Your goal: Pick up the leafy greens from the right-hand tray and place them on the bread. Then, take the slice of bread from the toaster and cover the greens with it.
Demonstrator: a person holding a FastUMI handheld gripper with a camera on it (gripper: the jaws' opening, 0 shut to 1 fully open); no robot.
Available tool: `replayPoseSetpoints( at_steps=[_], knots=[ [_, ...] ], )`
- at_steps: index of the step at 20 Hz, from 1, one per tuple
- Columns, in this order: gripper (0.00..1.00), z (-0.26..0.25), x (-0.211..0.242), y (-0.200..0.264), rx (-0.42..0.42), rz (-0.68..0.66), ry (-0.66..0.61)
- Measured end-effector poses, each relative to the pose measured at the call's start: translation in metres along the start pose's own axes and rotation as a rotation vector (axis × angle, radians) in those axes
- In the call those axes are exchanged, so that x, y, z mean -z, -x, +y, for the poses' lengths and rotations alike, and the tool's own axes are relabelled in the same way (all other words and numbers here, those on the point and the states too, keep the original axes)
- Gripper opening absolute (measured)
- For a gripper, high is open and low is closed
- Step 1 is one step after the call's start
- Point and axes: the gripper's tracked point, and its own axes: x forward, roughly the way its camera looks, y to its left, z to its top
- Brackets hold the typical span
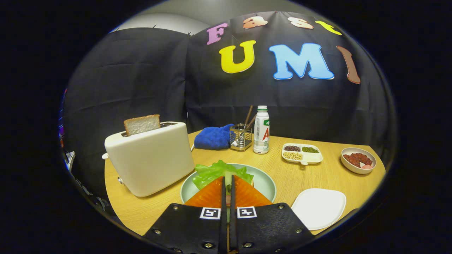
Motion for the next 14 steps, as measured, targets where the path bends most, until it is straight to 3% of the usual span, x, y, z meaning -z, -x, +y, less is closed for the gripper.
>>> replayPoseSetpoints(
  at_steps=[5,14],
  knots=[
    [0.03,-0.006,0.024,-0.008,0.027,0.066,0.007],
    [0.32,-0.035,0.026,0.005,0.102,0.069,-0.01]
  ],
)
